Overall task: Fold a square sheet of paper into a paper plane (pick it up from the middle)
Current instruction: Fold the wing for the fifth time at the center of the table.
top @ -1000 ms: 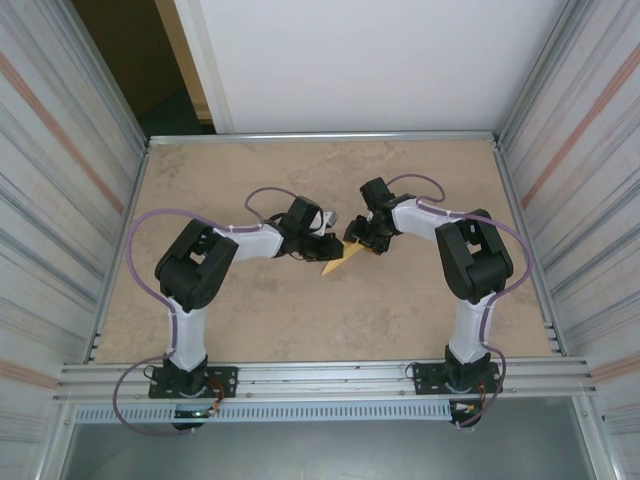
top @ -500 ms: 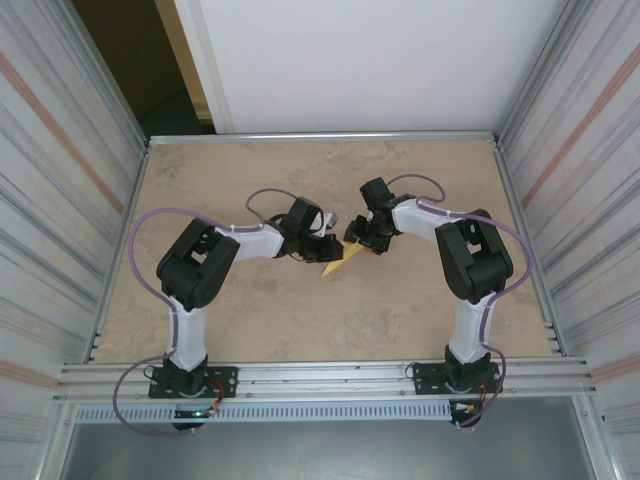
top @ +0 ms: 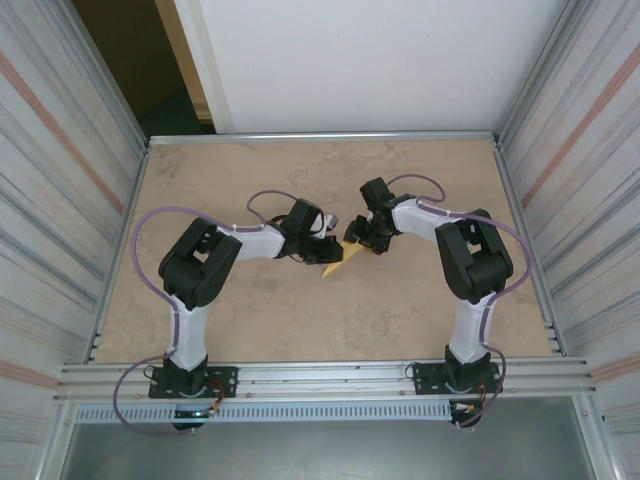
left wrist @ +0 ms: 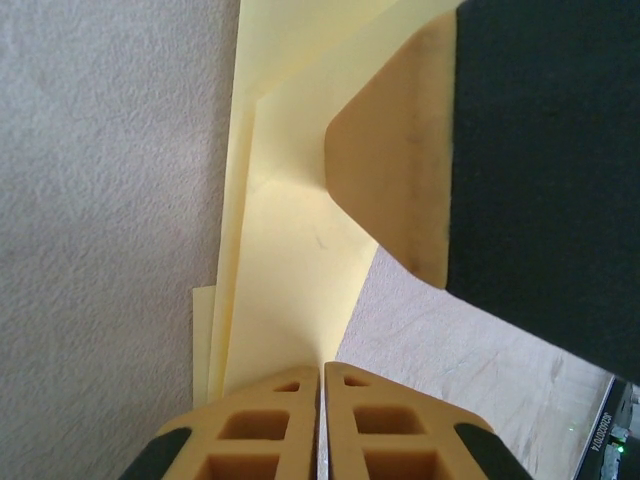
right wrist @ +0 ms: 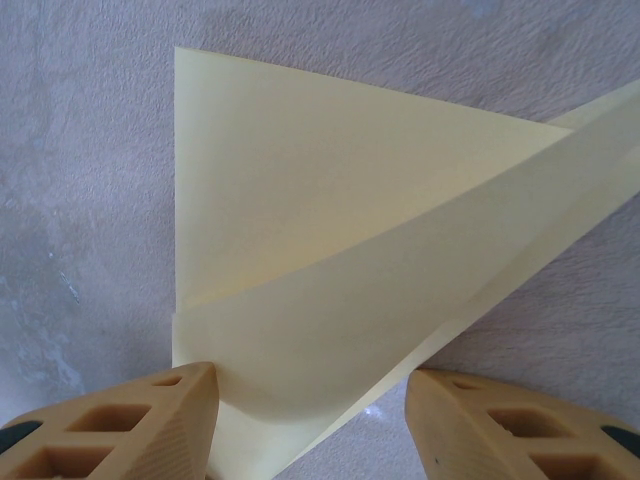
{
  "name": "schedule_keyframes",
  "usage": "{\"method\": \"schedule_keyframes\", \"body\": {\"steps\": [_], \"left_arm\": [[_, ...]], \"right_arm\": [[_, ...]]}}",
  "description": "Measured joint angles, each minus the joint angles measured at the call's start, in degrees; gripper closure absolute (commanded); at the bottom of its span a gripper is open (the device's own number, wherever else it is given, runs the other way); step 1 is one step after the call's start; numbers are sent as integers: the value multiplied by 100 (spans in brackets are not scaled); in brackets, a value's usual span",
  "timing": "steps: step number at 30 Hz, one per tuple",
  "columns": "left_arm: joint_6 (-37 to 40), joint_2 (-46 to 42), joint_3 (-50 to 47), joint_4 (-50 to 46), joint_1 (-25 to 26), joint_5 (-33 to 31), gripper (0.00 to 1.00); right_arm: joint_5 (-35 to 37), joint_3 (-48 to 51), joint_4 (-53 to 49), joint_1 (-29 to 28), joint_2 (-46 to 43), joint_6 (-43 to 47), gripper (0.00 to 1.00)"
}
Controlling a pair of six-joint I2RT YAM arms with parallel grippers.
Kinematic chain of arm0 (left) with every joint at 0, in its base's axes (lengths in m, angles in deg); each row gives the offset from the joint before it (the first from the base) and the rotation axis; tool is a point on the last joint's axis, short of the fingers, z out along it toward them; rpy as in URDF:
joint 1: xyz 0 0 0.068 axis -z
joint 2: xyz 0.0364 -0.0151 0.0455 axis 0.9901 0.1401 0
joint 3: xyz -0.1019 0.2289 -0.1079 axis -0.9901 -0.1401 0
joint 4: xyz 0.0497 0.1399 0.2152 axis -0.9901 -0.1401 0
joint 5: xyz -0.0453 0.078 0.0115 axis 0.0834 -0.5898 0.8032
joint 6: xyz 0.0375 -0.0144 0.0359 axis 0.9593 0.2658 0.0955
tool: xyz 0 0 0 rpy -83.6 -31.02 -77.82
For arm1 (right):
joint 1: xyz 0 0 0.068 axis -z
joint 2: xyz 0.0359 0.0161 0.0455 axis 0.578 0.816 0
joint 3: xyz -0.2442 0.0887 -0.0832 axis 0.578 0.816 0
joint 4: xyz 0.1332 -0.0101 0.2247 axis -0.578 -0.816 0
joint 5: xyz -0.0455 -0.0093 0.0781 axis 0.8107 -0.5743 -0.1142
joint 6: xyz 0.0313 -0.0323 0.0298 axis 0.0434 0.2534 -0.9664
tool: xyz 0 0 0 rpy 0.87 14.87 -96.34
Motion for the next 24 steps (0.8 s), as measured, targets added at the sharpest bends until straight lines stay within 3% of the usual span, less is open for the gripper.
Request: {"method": "schedule_keyframes", "body": {"steps": [19, 24], "left_arm": [[-221, 0, -68, 20, -33, -107, 91], [-315, 2, -142, 144, -70, -68, 91]], "right_arm": [[-26, -9, 9, 0, 7, 4, 40], [-391, -9, 4, 114, 4, 417, 38]]}}
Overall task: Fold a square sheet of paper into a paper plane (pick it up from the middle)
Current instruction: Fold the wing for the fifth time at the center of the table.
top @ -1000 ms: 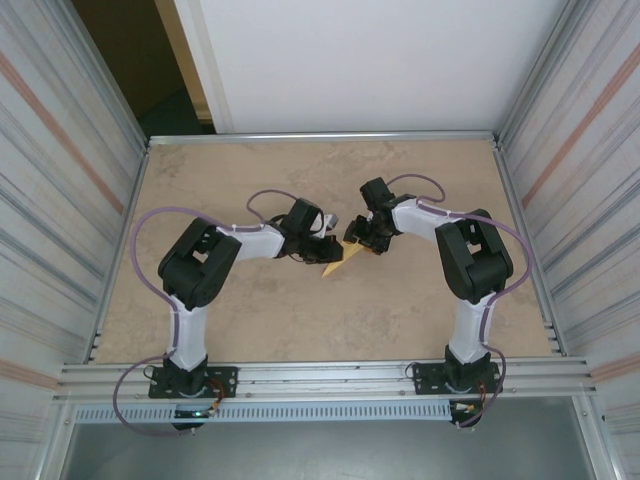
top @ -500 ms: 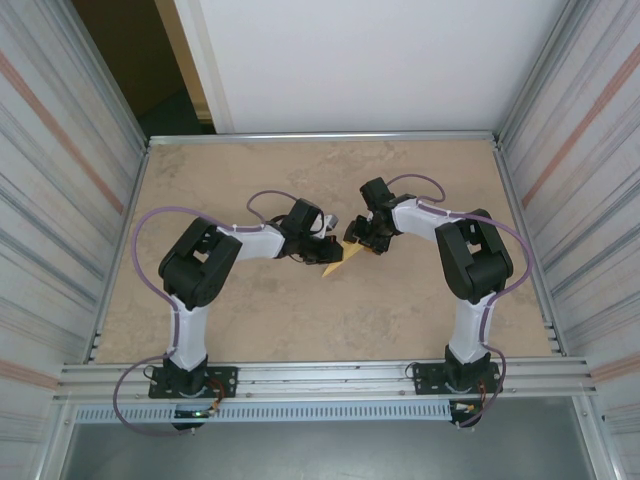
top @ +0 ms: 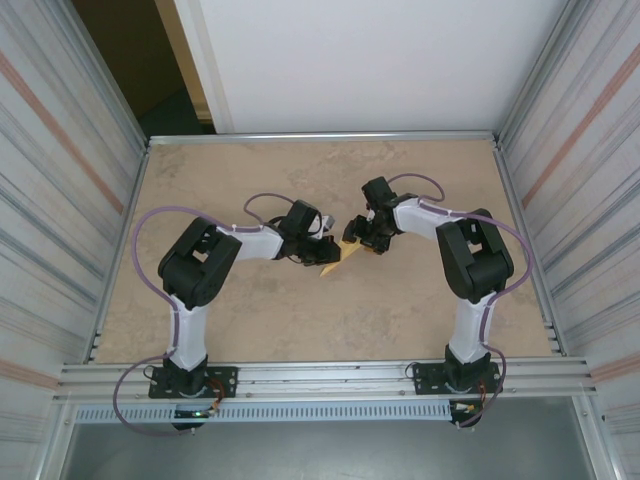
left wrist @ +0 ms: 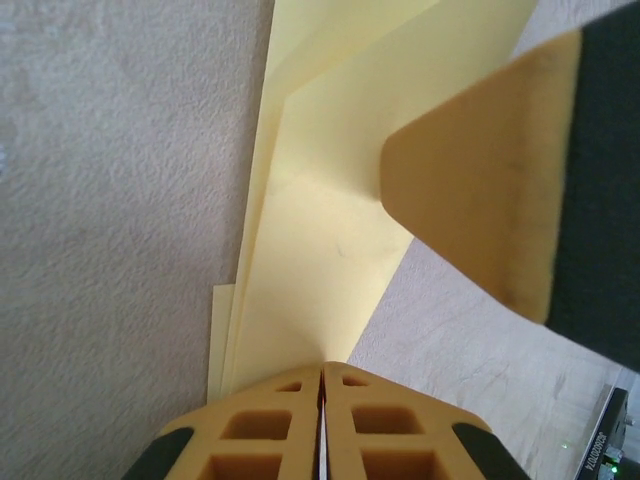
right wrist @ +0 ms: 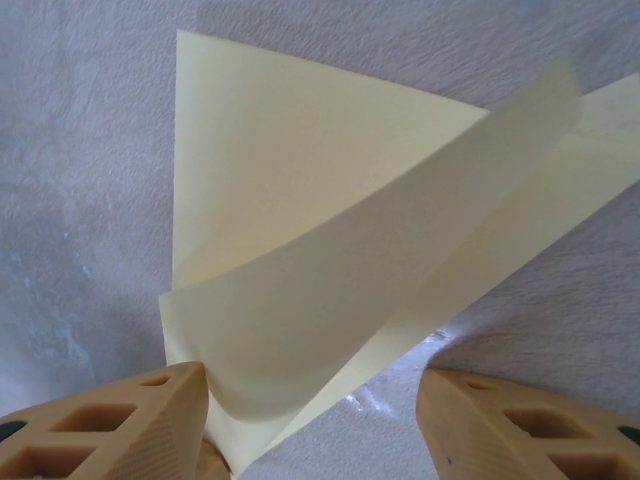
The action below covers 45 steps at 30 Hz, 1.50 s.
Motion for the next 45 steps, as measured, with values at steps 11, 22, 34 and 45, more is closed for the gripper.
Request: {"method": "schedule_keyframes", "body": {"steps": [11, 22, 34, 45], "left_arm": [[-188, 9, -87, 212, -87, 140, 91], [-234, 44, -94, 326, -92, 245, 90], [-225, -254, -376, 431, -92, 225, 88], [-225, -407, -555, 426, -90, 205, 88]], "right_arm": [[-1032, 153, 173, 367, -24, 1113, 35], [-50, -778, -1023, 13, 448, 1082, 39], [584, -1005, -1246, -247, 560, 627, 36], [688, -1086, -1316, -306, 614, 586, 35]]}}
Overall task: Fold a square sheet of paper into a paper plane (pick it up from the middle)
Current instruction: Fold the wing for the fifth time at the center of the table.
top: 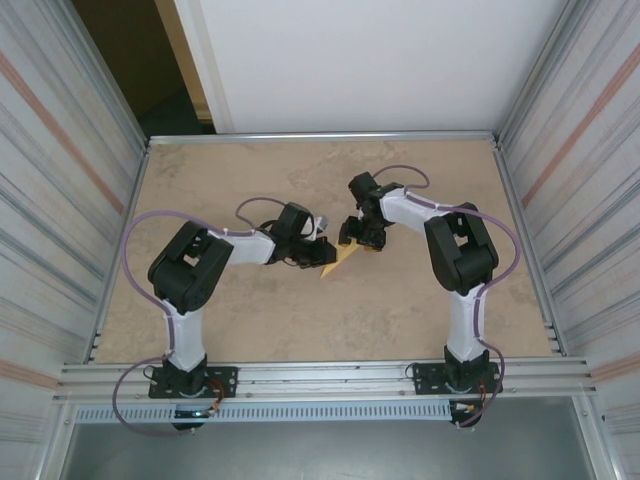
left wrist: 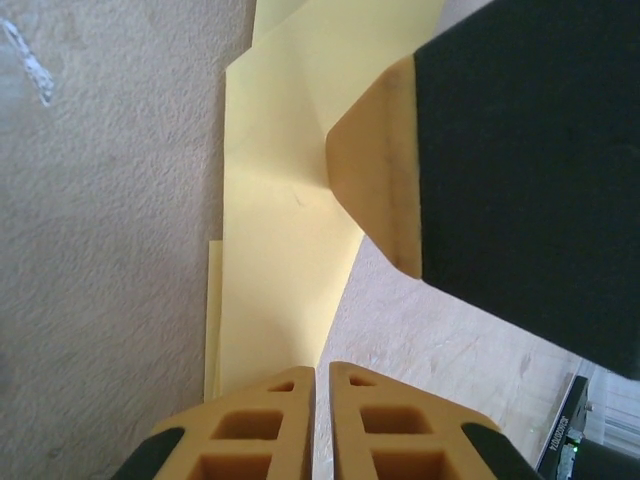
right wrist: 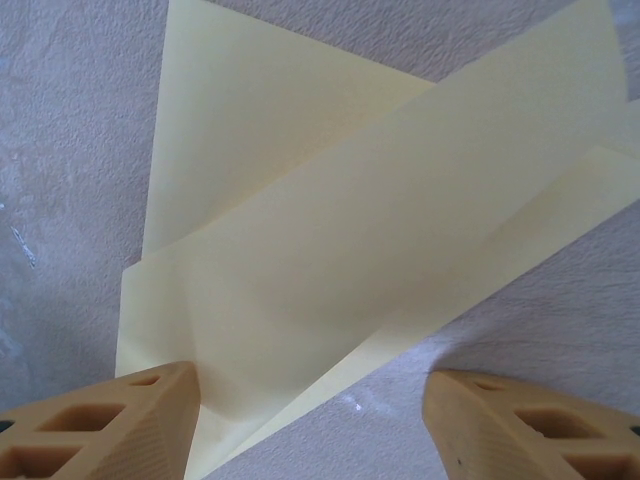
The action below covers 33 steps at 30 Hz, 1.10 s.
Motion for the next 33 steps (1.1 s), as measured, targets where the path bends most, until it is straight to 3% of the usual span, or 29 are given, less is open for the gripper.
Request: {"method": "schedule_keyframes", "body": {"steps": [33], "left_arm": [[-11, -144, -304, -44, 46, -210, 88]], "right_arm": [[387, -181, -179, -170, 133, -2, 29]]}}
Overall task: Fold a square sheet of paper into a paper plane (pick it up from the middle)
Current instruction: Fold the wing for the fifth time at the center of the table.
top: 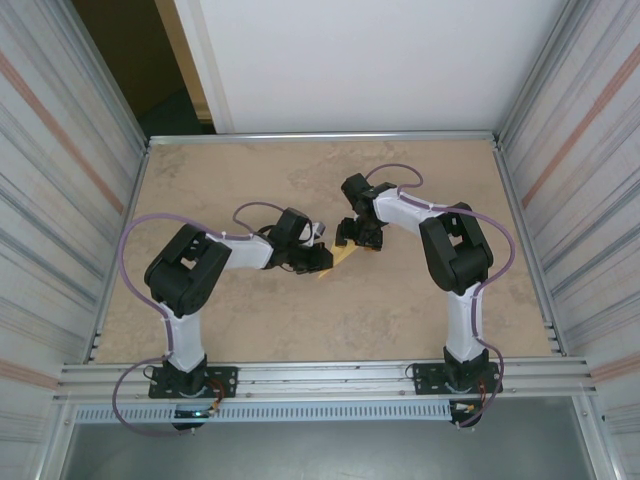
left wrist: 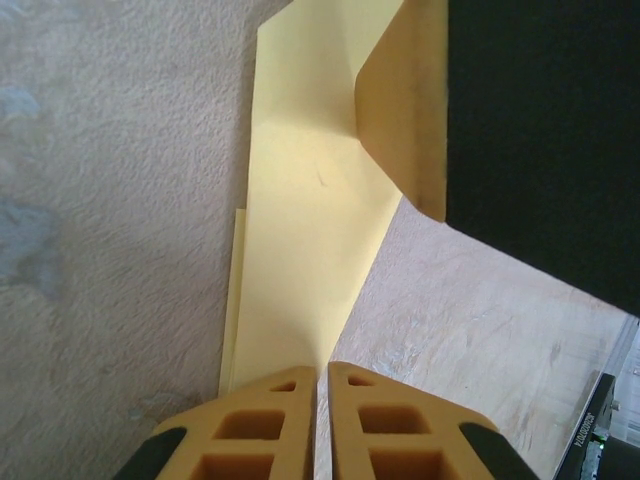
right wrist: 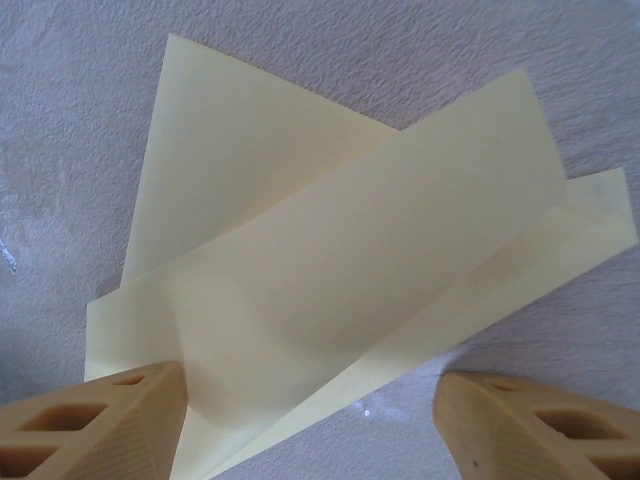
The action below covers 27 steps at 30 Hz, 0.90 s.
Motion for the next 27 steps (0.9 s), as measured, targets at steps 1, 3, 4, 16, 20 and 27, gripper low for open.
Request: {"method": "schedule_keyframes", "body": {"steps": [1, 3, 4, 16, 20, 27], "left_arm": [[-13, 0, -13, 24, 0, 2, 88], [-26, 0, -35, 63, -9, 7, 88], [-39, 0, -37, 70, -9, 7, 88], [-225, 0, -48, -33, -74, 0, 93], [-256, 0, -46, -68, -74, 4, 94], [-271, 0, -26, -111, -74, 7, 95]], "right_arm": [[0, 0, 0, 0, 0, 0, 29], [0, 0, 0, 0, 0, 0, 29], [0, 0, 0, 0, 0, 0, 29], [-409, -24, -2, 153, -160, 48, 30], [-997, 184, 234, 400, -345, 120, 30], [-1379, 1331, 1132, 748, -1351, 356, 39]]}}
